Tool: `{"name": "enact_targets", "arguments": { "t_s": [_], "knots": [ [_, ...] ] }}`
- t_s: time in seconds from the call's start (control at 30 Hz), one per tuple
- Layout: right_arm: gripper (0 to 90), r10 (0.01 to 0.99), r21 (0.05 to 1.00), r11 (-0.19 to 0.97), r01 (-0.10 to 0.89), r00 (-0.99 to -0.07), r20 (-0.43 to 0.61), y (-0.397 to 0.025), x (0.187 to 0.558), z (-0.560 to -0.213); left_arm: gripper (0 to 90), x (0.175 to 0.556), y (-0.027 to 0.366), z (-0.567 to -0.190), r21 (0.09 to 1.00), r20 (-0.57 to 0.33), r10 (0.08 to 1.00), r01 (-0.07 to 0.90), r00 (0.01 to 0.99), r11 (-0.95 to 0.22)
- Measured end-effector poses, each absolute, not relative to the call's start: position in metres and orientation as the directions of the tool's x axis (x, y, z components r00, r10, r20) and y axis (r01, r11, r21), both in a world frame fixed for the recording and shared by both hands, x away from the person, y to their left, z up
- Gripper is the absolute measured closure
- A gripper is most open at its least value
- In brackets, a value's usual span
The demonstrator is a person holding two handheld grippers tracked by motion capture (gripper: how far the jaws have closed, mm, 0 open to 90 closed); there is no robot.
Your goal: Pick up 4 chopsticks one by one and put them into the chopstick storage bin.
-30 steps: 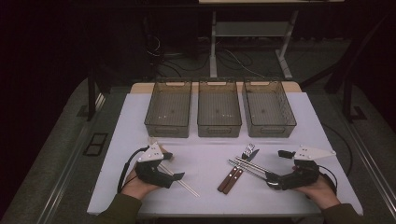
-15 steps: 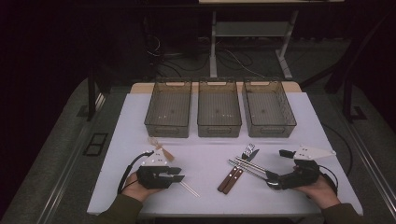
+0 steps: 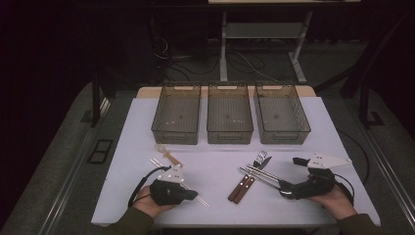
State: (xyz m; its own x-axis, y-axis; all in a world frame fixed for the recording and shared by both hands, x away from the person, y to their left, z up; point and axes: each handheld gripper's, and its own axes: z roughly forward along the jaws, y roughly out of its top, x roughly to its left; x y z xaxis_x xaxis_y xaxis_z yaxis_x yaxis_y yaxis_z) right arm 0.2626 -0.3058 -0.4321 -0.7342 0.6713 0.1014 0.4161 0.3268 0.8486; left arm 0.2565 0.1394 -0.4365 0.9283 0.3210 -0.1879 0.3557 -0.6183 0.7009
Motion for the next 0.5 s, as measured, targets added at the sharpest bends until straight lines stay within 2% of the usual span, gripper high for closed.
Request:
{"name": "enact_targets", "arguments": {
  "t_s": [0.5],
  "knots": [
    [0.6,0.670,0.846,0.333,0.417,-0.736,0.099,-0.305,0.263,-0.433,88.6,0.254,0.119,-0.443,0.664,-0.179,0.258,0.310,0.950,-0.681]
  ]
}}
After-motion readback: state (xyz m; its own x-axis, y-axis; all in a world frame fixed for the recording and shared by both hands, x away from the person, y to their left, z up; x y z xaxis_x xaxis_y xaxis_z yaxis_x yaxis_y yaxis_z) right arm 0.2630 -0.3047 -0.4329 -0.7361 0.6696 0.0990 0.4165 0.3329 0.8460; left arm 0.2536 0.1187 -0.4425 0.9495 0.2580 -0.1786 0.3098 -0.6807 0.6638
